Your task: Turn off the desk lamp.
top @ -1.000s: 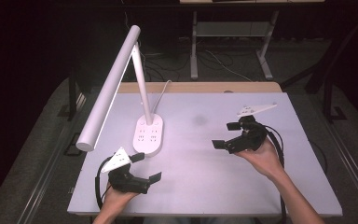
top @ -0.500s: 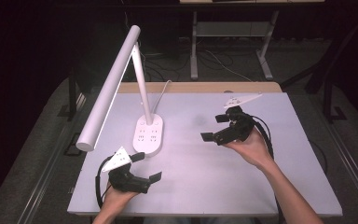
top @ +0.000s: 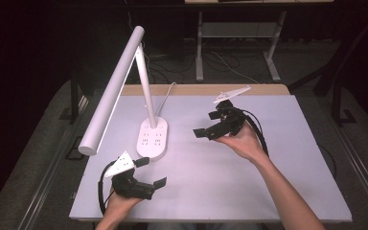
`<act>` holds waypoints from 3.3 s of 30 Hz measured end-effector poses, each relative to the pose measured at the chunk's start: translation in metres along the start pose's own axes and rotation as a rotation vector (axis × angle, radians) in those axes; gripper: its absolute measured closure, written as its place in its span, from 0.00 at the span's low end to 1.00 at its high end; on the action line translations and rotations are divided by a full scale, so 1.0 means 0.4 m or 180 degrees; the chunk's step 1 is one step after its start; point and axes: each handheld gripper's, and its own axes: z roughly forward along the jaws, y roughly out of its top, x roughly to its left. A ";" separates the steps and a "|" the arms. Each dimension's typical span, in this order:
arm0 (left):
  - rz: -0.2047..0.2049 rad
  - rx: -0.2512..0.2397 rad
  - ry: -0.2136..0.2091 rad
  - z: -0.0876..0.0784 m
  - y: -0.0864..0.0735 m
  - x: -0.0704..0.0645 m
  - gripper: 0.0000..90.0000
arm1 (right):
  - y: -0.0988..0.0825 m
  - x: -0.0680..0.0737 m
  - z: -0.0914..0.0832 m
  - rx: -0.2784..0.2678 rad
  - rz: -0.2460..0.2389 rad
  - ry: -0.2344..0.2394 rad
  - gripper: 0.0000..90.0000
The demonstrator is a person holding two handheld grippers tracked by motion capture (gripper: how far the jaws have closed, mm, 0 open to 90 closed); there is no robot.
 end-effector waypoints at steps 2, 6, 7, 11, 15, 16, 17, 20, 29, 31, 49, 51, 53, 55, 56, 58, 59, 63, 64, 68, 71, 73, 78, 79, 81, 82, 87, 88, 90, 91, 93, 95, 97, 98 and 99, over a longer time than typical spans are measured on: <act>-0.0002 0.0001 0.0002 0.000 0.000 0.000 0.00 | 0.017 0.006 0.018 0.0018 -0.0013 0.0024 0.01; -0.0014 -0.0007 -0.0002 0.000 0.000 0.000 0.00 | 0.033 0.009 0.037 0.0030 -0.0052 0.0041 0.01; -0.0026 -0.0012 0.0001 -0.001 0.000 0.000 0.00 | 0.044 0.011 0.050 0.0026 -0.0040 0.0048 0.01; -0.0021 -0.0012 -0.0002 0.000 0.000 0.000 0.00 | 0.060 0.012 0.072 0.0075 -0.0075 0.0042 0.01; -0.0019 -0.0012 -0.0028 0.001 0.000 -0.005 0.00 | 0.085 0.012 0.109 0.0100 -0.0090 0.0043 0.01; -0.0014 -0.0008 -0.0031 0.002 0.000 -0.005 0.00 | 0.085 0.012 0.109 0.0100 -0.0090 0.0043 0.01; -0.0011 -0.0003 -0.0026 0.001 0.000 -0.005 0.00 | 0.092 0.009 0.122 0.0122 -0.0103 0.0053 0.01; -0.0041 -0.0025 -0.0024 -0.001 0.000 -0.001 0.00 | 0.099 0.002 0.141 0.0109 -0.0068 0.0063 0.01; -0.0051 -0.0051 0.0004 -0.009 0.000 0.006 0.00 | 0.114 -0.028 0.212 0.0122 0.0034 0.0070 0.01; -0.0060 -0.0060 -0.0001 -0.009 0.000 0.006 0.00 | 0.117 -0.031 0.220 0.0104 0.0051 0.0074 0.02; -0.0058 -0.0087 -0.0007 -0.017 0.002 0.011 0.00 | 0.139 -0.066 0.316 -0.0089 0.0079 0.0147 0.42; -0.0073 -0.0099 -0.0010 -0.017 0.002 0.012 0.00 | 0.134 -0.070 0.329 -0.0051 0.0072 0.0141 0.49; -0.0087 -0.0113 -0.0003 -0.019 0.002 0.013 0.00 | 0.127 -0.076 0.343 -0.0038 0.0102 0.0148 0.57; -0.0091 -0.0121 0.0002 -0.020 0.002 0.013 0.00 | 0.122 -0.082 0.356 -0.0010 0.0128 0.0164 0.66; -0.0091 -0.0120 0.0003 -0.020 0.002 0.013 0.00 | 0.119 -0.084 0.362 0.0004 0.0131 0.0194 0.70; -0.0098 -0.0125 0.0003 -0.019 0.002 0.013 0.00 | 0.110 -0.091 0.378 0.0026 0.0166 0.0324 0.78; -0.0096 -0.0126 0.0002 -0.019 0.002 0.013 0.00 | 0.107 -0.093 0.384 0.0030 0.0165 0.0357 0.81; -0.0086 -0.0115 -0.0008 -0.019 0.002 0.014 0.00 | 0.100 -0.098 0.398 0.0063 0.0179 0.0397 0.89; -0.0084 -0.0114 -0.0009 -0.018 0.002 0.014 0.00 | 0.098 -0.098 0.403 0.0066 0.0181 0.0404 0.91; -0.0092 -0.0125 -0.0004 -0.019 0.002 0.014 0.00 | 0.090 -0.098 0.422 0.0069 0.0208 0.0407 0.95; -0.0079 -0.0115 -0.0009 -0.020 0.002 0.014 0.00 | 0.083 -0.102 0.435 0.0066 0.0247 0.0405 0.98; -0.0079 -0.0114 -0.0014 -0.019 0.002 0.014 0.00 | 0.079 -0.103 0.442 0.0098 0.0252 0.0396 1.00; -0.0076 -0.0110 -0.0009 -0.020 0.002 0.015 0.00 | 0.068 -0.101 0.464 0.0138 0.0267 0.0396 1.00; -0.0091 -0.0121 -0.0011 -0.020 0.002 0.014 0.00 | 0.066 -0.101 0.468 0.0151 0.0263 0.0393 1.00; -0.0100 -0.0125 -0.0008 -0.020 0.002 0.015 0.00 | 0.062 -0.102 0.475 0.0167 0.0276 0.0380 1.00; -0.0086 -0.0114 -0.0010 -0.020 0.002 0.015 0.00 | 0.061 -0.104 0.478 0.0177 0.0285 0.0376 1.00; -0.0087 -0.0114 -0.0010 -0.020 0.002 0.016 0.00 | 0.053 -0.111 0.488 0.0151 0.0349 0.0366 1.00; -0.0094 -0.0117 -0.0009 -0.019 0.002 0.016 0.00 | 0.055 -0.109 0.489 0.0151 0.0361 0.0347 1.00; -0.0090 -0.0109 -0.0011 -0.019 0.002 0.015 0.00 | 0.056 -0.106 0.489 0.0169 0.0354 0.0310 1.00; -0.0091 -0.0108 -0.0014 -0.019 0.002 0.014 0.00 | 0.056 -0.106 0.489 0.0169 0.0354 0.0310 1.00; -0.0078 -0.0099 -0.0022 -0.018 0.002 0.014 0.00 | 0.055 -0.099 0.489 0.0163 0.0366 0.0262 1.00; -0.0077 -0.0093 -0.0020 -0.017 0.002 0.014 0.00 | 0.057 -0.090 0.489 0.0177 0.0317 0.0193 1.00; -0.0072 -0.0089 -0.0018 -0.016 0.002 0.013 0.00 | 0.058 -0.086 0.488 0.0190 0.0285 0.0163 1.00; -0.0072 -0.0094 -0.0022 -0.016 0.002 0.012 0.00 | 0.058 -0.087 0.488 0.0190 0.0288 0.0168 1.00; -0.0068 -0.0092 -0.0024 -0.016 0.002 0.012 0.00 | 0.058 -0.088 0.487 0.0195 0.0297 0.0168 1.00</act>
